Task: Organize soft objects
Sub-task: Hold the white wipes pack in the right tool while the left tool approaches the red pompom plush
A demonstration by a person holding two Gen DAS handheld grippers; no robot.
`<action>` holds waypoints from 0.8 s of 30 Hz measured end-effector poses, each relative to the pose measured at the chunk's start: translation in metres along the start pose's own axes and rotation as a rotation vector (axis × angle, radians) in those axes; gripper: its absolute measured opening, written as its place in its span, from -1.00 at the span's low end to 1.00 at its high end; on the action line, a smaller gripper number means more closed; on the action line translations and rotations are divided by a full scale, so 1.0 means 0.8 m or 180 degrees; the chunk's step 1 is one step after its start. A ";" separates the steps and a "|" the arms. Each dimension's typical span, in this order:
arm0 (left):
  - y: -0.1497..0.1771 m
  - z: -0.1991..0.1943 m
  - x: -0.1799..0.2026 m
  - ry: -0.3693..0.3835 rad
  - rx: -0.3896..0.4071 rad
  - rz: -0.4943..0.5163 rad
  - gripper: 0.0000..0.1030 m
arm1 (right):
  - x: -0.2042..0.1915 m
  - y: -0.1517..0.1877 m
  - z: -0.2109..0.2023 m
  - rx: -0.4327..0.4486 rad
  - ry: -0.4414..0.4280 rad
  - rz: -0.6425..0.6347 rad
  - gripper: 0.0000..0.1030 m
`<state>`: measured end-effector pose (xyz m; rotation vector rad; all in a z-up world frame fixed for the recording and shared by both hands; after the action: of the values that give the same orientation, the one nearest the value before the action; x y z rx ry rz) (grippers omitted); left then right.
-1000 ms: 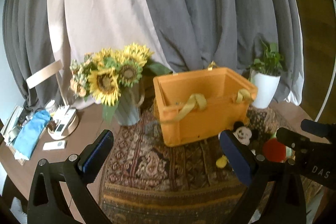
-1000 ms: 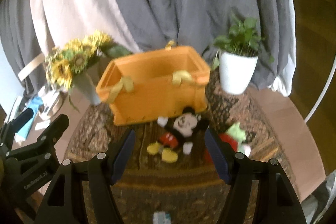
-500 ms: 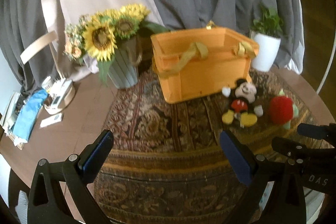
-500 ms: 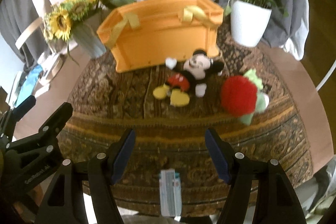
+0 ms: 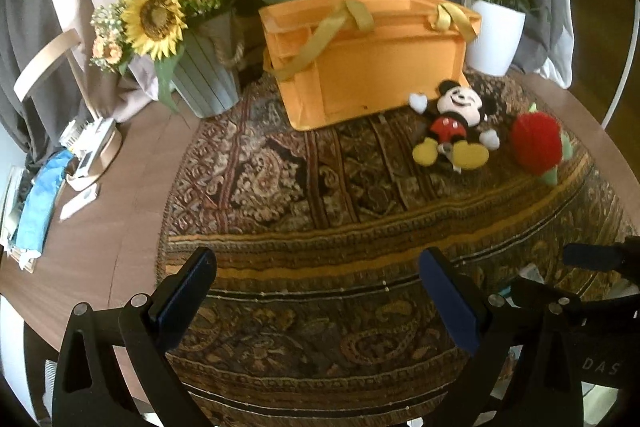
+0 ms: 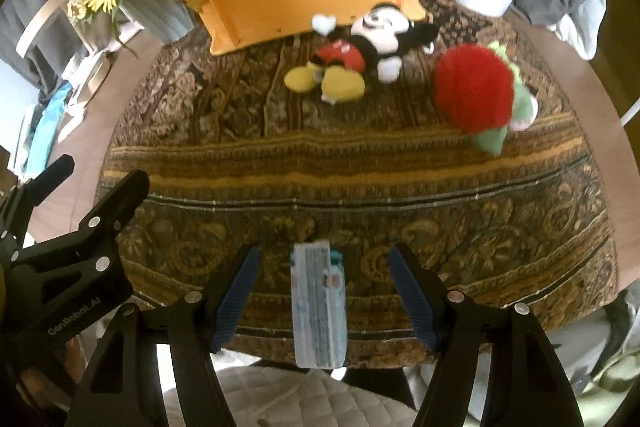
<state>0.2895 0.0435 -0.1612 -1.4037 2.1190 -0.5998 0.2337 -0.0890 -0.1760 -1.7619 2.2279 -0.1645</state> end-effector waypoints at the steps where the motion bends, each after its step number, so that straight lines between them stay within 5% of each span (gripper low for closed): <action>1: 0.002 0.002 0.002 0.0008 -0.0026 0.0007 1.00 | 0.001 0.002 0.002 -0.0019 -0.0011 0.0009 0.34; 24: 0.027 0.036 0.021 0.0099 -0.0394 0.0060 1.00 | 0.008 0.024 0.052 -0.0367 -0.0164 0.0018 -0.37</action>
<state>0.2873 0.0337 -0.1997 -1.4471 2.2247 -0.4935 0.2273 -0.0866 -0.2218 -1.7963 2.2467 0.0108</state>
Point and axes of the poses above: each gripper's, at about its wrist camera, not at the fingertips, and z roughly the way its jaws point, x to its right, y to its underside, the point moved 5 cm from there along z, roughly the way its jaws point, and after that the axes turned 3 degrees about z, right-handed, at the moved point
